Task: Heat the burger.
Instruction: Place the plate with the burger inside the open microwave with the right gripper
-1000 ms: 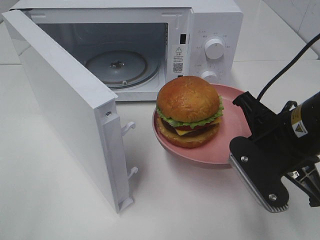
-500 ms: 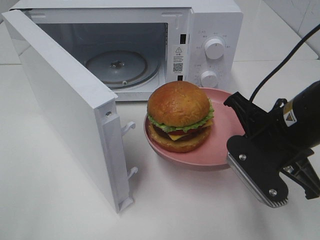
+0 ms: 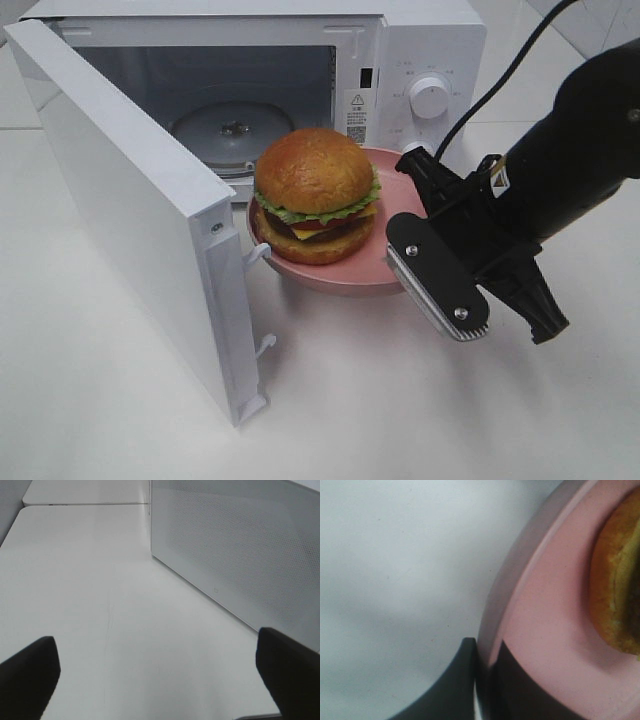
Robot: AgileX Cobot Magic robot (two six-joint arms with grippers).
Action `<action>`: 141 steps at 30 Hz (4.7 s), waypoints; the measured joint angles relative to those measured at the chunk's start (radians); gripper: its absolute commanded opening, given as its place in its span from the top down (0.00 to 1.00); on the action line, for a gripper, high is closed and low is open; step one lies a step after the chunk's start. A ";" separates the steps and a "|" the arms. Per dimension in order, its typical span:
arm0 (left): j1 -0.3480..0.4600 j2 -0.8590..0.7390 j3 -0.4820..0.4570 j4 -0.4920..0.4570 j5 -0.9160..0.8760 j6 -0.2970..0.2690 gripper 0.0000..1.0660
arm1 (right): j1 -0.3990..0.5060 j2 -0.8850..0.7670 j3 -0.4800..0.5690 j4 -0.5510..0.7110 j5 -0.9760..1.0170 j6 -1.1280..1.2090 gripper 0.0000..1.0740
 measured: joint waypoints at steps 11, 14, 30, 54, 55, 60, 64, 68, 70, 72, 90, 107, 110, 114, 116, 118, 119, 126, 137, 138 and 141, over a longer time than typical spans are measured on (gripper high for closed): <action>0.000 0.000 0.000 0.000 0.000 0.000 0.06 | 0.005 0.098 -0.107 0.026 0.024 -0.035 1.00; 0.000 0.000 0.000 0.000 0.000 0.000 0.06 | 0.005 0.124 -0.134 0.038 0.024 -0.047 1.00; 0.000 0.000 0.000 0.000 0.000 0.000 0.06 | 0.006 0.223 -0.265 0.080 0.062 -0.095 1.00; 0.000 0.000 0.000 0.000 0.000 0.000 0.06 | 0.032 0.362 -0.479 0.080 0.050 -0.113 1.00; 0.000 0.000 0.000 0.000 0.000 0.000 0.06 | 0.033 0.375 -0.497 0.077 0.044 -0.109 1.00; 0.000 0.000 0.000 0.000 0.000 0.000 0.06 | 0.044 0.408 -0.539 0.040 0.034 -0.057 1.00; 0.000 0.000 0.000 0.000 0.000 0.000 0.06 | 0.046 0.427 -0.564 0.026 0.029 -0.033 1.00; 0.000 0.000 0.000 0.000 0.000 0.000 0.06 | 0.046 0.450 -0.604 0.026 0.025 -0.006 1.00; 0.000 0.000 0.000 0.000 0.000 0.000 0.06 | 0.046 0.456 -0.611 0.017 0.025 -0.001 1.00; 0.000 0.000 0.000 0.000 0.000 0.000 0.06 | 0.046 0.471 -0.632 0.005 0.025 0.017 1.00; 0.000 0.000 0.000 0.000 0.000 0.000 0.06 | 0.040 0.617 -0.840 -0.059 0.101 0.137 1.00; 0.000 0.000 0.000 0.000 0.000 0.000 0.06 | 0.038 0.759 -1.063 -0.071 0.155 0.218 1.00; 0.000 0.000 0.000 0.000 0.000 0.000 0.06 | 0.038 0.779 -1.085 -0.072 0.157 0.223 1.00; 0.000 0.000 0.000 0.000 0.000 0.000 0.06 | 0.038 0.800 -1.104 -0.073 0.158 0.227 0.99; 0.000 0.000 0.000 0.000 0.000 0.000 0.06 | 0.038 0.807 -1.110 -0.072 0.158 0.227 0.98; 0.000 0.000 0.000 0.000 0.000 0.000 0.06 | 0.038 0.819 -1.122 -0.072 0.159 0.231 0.94; 0.000 0.000 0.000 0.000 0.000 0.000 0.06 | 0.038 0.819 -1.122 -0.072 0.159 0.231 0.94; 0.000 0.000 0.000 0.000 0.000 0.000 0.06 | 0.035 0.821 -1.138 -0.071 0.112 0.272 0.69; 0.000 0.000 0.000 0.000 0.000 0.000 0.06 | 0.034 0.820 -1.138 -0.054 0.103 0.279 0.54; 0.000 0.000 0.000 0.000 0.000 0.000 0.06 | 0.034 0.820 -1.137 -0.050 0.103 0.283 0.53; 0.000 0.000 0.000 0.000 0.000 0.000 0.06 | 0.034 0.818 -1.118 -0.049 0.102 0.290 0.45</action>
